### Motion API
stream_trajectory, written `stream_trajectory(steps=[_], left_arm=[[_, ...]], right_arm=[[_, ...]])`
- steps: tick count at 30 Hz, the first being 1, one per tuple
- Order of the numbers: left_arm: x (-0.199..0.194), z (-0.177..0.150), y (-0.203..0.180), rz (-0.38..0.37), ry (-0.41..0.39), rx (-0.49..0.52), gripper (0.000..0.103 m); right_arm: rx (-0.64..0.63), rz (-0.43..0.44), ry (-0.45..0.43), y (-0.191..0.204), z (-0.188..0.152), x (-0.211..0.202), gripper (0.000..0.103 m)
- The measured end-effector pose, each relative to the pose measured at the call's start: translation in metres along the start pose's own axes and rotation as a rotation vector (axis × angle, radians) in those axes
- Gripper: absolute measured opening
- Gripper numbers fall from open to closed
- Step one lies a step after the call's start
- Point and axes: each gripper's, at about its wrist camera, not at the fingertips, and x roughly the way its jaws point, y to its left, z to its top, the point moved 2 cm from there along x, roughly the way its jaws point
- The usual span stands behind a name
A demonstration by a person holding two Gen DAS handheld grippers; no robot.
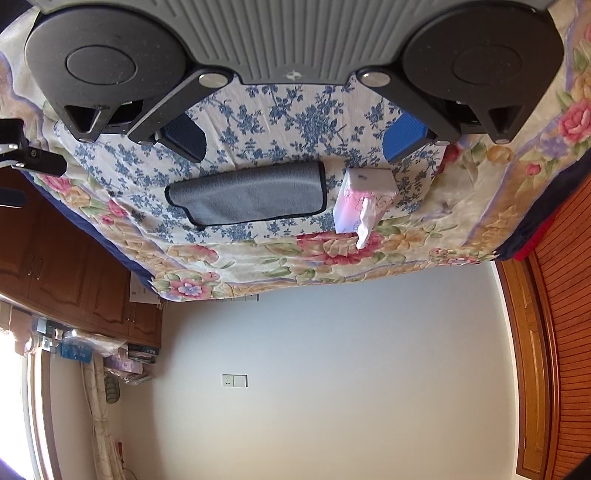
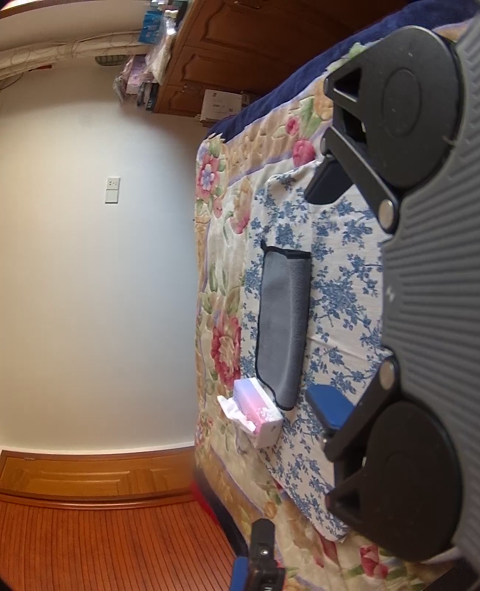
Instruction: Fold towel
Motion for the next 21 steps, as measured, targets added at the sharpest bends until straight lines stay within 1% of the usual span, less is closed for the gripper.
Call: stream_trajectory(steps=[8, 16, 21], left_arm=[[-0.006, -0.029, 0.003, 0.013, -0.002, -0.032, 0.103], [-0.008, -0.041, 0.011, 0.073, -0.036, -0.033, 0.103], [-0.007, -0.052, 0.017, 0.079, -0.055, -0.044, 0.103]], right_arm=[[0.034, -0.003, 0.01, -0.001, -0.016, -0.004, 0.103], [0.027, -0.005, 0.014, 0.002, -0.029, -0.008, 0.103], [0.027, -0.011, -0.013, 0.002, -0.029, -0.012, 0.103]])
